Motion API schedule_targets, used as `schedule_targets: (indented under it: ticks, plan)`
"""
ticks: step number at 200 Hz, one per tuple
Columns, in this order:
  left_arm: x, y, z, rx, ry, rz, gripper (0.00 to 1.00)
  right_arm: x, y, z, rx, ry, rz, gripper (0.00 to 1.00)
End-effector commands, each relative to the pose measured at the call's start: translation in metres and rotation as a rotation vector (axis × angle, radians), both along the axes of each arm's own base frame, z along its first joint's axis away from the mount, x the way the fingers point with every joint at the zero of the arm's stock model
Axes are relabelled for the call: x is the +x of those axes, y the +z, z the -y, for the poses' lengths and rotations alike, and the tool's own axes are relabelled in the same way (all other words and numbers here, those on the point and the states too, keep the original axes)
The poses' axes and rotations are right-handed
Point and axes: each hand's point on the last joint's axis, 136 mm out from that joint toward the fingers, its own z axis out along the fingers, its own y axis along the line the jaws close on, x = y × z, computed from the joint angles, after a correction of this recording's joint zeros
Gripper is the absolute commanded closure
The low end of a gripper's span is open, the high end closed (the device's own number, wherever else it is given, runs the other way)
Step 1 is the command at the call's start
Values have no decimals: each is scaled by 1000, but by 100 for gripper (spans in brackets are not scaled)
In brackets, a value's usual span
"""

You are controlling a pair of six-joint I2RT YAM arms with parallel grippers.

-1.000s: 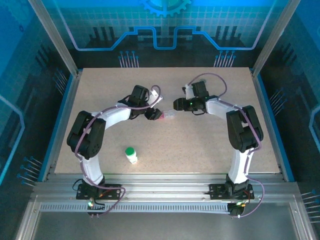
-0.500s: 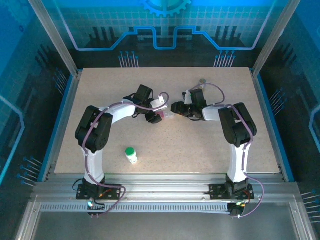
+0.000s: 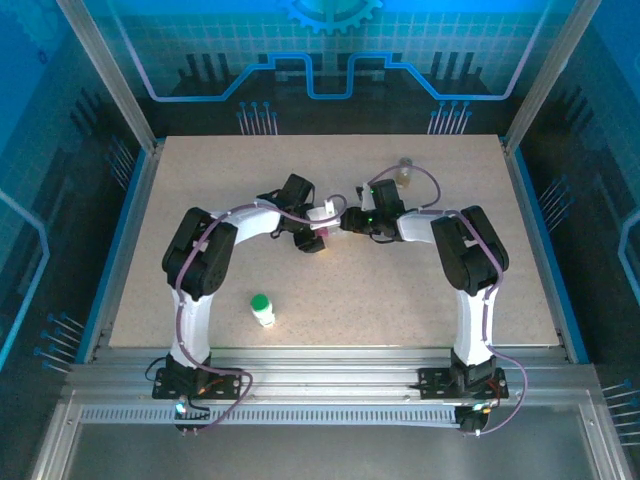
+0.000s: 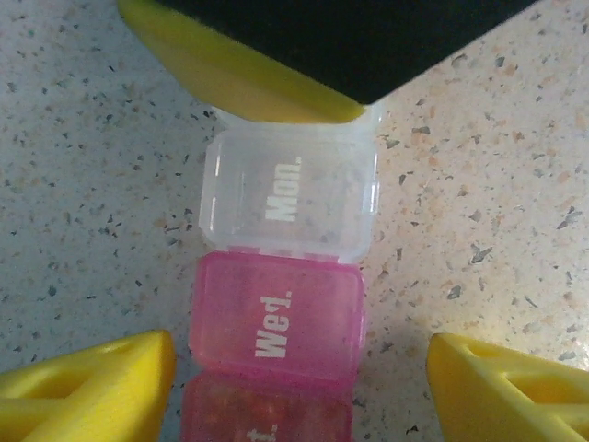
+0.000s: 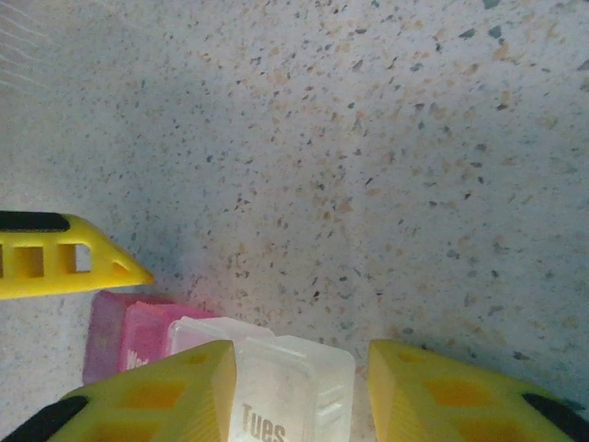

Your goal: Sort the pills into containers

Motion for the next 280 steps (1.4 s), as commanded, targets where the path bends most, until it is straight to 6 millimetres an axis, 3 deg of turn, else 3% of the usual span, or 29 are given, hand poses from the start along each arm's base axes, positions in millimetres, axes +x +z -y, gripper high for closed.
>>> schedule_targets:
  ticks: [1,37,81,117,150,280]
  plan:
    - [9,3,6,16,-23,24,28,-31,-37,0,-104,45,-123,61]
    - [9,4,9,5,-20,9,29,-35,-43,4,-151,52,-131,61]
    - [6,2,7,25,-33,-19,43,-38,-49,8,-176,59,-137,61]
    - [2,-4,4,45,-41,-34,45,-38,-49,10,-198,61,-140,61]
    - [0,-3,3,46,-37,-49,71,-39,-49,9,-215,69,-135,61]
    - [16,23,-3,-100,207,-245,68,-61,-55,12,-416,163,-168,60]
